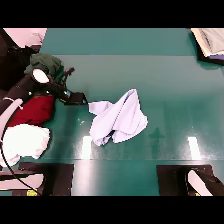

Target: Fold the shirts.

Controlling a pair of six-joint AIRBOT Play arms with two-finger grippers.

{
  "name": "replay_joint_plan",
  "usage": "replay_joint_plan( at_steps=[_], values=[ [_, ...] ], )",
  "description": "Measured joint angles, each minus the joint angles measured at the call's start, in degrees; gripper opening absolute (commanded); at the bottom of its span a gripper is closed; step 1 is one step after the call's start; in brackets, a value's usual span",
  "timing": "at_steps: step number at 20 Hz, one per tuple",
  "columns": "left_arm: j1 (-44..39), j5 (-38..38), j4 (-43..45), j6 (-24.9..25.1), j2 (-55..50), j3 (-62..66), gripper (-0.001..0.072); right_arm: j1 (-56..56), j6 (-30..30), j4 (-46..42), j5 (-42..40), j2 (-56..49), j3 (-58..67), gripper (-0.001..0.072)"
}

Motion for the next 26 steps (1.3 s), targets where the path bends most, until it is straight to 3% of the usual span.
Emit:
replay_joint_plan(
  at_steps=[5, 9, 10, 11, 13, 14, 20, 21, 22, 23, 26],
  values=[
    [0.4, 4.5, -11.1, 4.0, -3.8, -3.8, 0.07, 0.0, 0.0, 1.0, 0.1, 0.0, -0.1, 0.0018],
    [-0.2, 5.6, -14.6, 5.4, -5.1, -4.5, 0.0699, 0.0, 0.0, 1.3, 0.1, 0.0, -0.1, 0.0019],
    [-0.6, 5.9, -15.0, 5.6, -5.2, -4.6, 0.062, 0.0, 0.0, 1.3, 0.1, 0.0, -0.1, 0.0018],
    [-1.0, 6.4, -15.2, 5.8, -5.5, -4.7, 0.045, 0.0, 0.0, 1.4, 0.1, 0.0, -0.1, 0.0018],
    [-1.9, 7.1, -15.0, 5.9, -5.9, -4.9, 0.0231, 0.0, 0.0, 1.4, 0.1, 0.0, -0.1, 0.0018],
    [-2.3, 7.2, -14.7, 5.9, -6.0, -4.9, 0.002, 0.0, 0.0, 1.4, 0.1, 0.0, -0.1, 0.0018],
    [-2.9, 5.1, -14.3, 6.0, -4.3, 2.6, 0.0023, 0.0, 0.0, 4.4, 3.1, 0.3, -2.7, 0.0022],
    [-3.0, 4.4, -13.7, 6.0, -3.2, 5.3, 0.0023, 0.0, 0.0, 6.3, 3.8, 0.6, -5.0, 0.0121],
    [-3.0, 3.9, -12.8, 6.0, -2.0, 8.3, 0.0023, 0.0, 0.0, 8.6, 4.4, 0.7, -7.9, 0.0433],
    [-2.9, 3.4, -12.0, 6.0, -0.7, 11.0, 0.0024, 0.0, 0.0, 11.0, 4.8, 0.7, -11.3, 0.0572],
    [-3.0, 1.7, -10.5, 6.0, 3.2, 18.6, 0.0023, 0.6, 0.0, 20.0, 5.2, -0.5, -23.9, 0.0573]
  ],
)
